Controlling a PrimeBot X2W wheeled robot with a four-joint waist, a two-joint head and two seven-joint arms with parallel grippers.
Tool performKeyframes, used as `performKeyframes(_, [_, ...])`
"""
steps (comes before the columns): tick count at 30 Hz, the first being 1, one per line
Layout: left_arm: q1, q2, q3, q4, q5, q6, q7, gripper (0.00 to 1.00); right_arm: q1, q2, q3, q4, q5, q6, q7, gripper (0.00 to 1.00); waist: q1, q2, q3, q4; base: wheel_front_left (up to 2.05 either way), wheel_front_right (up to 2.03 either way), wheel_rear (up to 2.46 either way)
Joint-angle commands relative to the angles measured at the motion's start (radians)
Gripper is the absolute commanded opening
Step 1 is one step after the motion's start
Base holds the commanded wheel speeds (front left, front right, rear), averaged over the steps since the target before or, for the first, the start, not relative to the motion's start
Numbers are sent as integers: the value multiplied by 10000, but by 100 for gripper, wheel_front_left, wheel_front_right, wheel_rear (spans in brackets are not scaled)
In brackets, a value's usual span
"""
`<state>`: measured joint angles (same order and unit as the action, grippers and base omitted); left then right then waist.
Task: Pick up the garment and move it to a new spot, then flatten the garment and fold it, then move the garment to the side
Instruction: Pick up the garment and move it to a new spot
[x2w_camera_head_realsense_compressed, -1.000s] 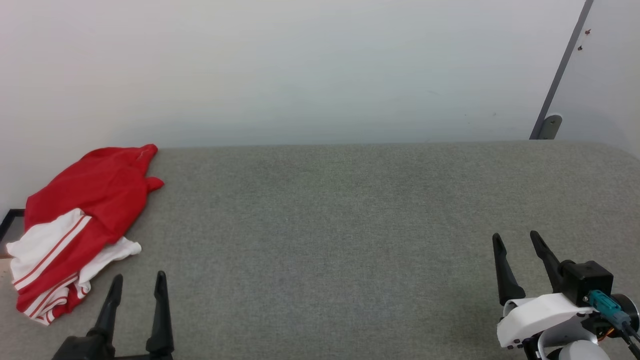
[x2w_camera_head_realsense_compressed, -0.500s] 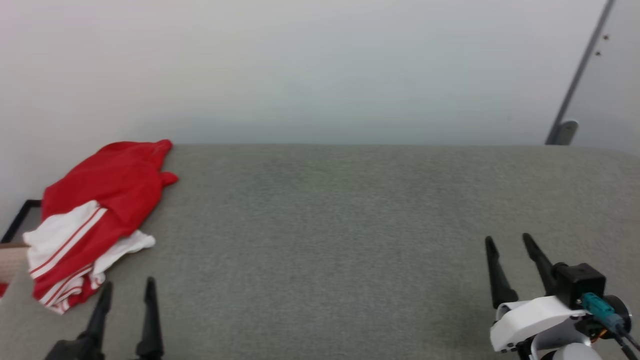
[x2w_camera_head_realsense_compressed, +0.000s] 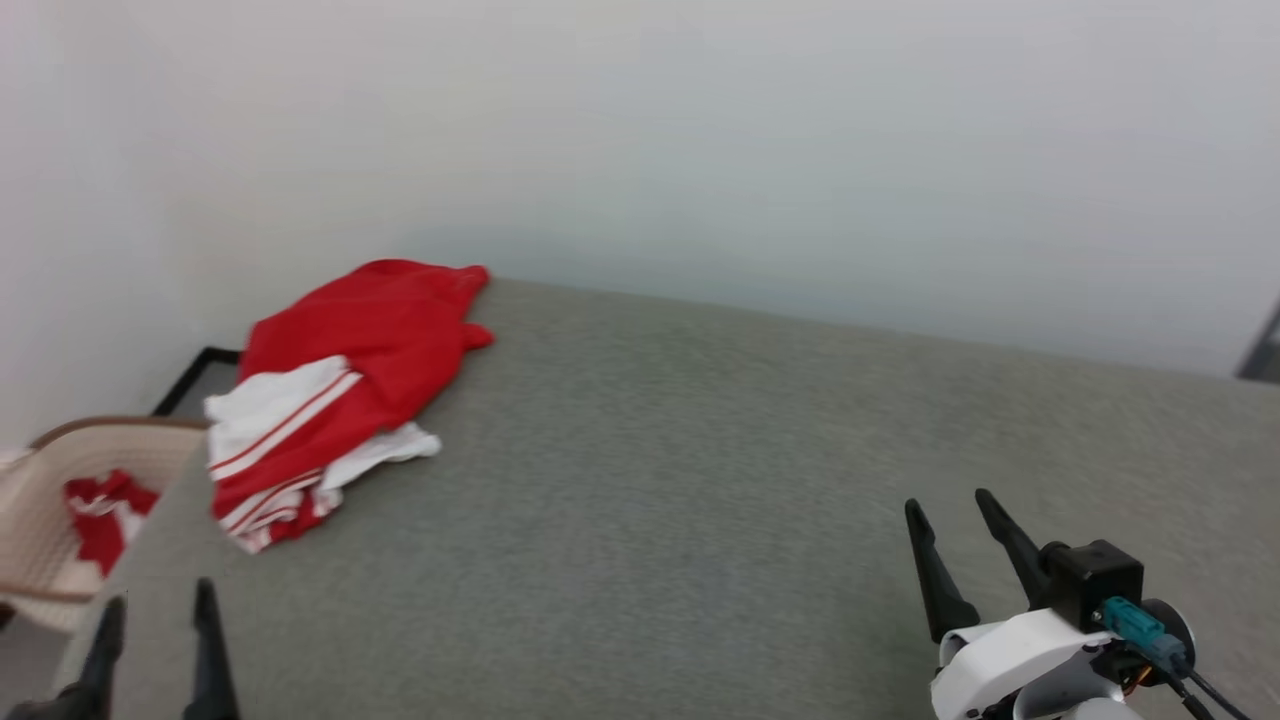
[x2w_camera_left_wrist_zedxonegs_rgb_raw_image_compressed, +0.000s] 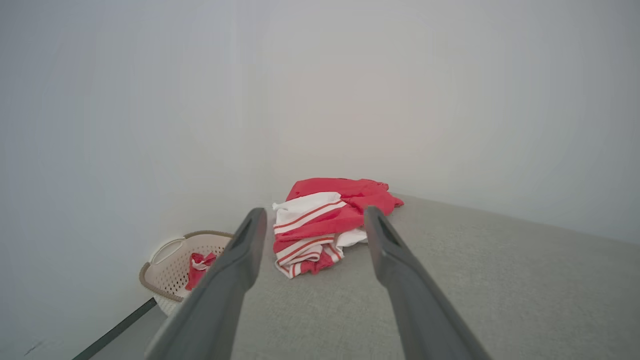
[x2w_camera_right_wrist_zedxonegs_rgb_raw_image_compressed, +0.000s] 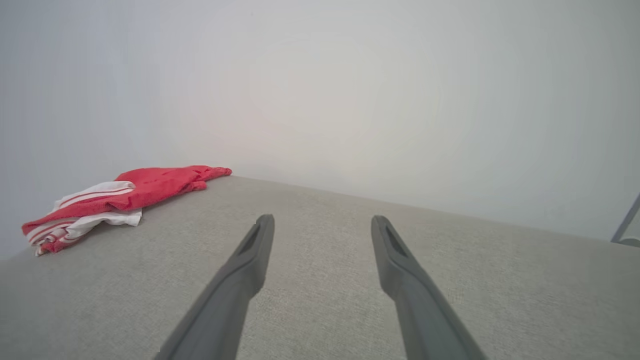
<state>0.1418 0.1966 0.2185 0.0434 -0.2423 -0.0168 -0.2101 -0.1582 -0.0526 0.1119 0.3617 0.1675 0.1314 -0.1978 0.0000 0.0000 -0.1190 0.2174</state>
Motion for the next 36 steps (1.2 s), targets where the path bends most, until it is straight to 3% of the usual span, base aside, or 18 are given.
performKeyframes(1, [146,66,113,-75,-83,101,66,100,-61,30,106,62,62,-14,-72,100,0,0,-332,741,0,0,0])
performKeyframes(7, [432,117,306,-437,-235,260,354,100,-69,31,399,302,368,-14,-179,100,0,0,-486,1290,0,0,0])
performKeyframes(16, [-28,211,260,-659,-573,243,1016,100,-223,30,495,544,435,-14,-257,100,0,0,-329,1504,0,0,0])
performKeyframes(24, [-1448,997,133,-235,-1070,-242,2090,100,-458,-10,540,293,184,-14,17,100,0,0,378,1000,0,0,0])
performKeyframes(36, [-5082,2431,-48,1879,-2613,-921,3833,100,-1552,-514,330,-1124,-428,-14,760,100,0,0,3223,-168,0,0,0])
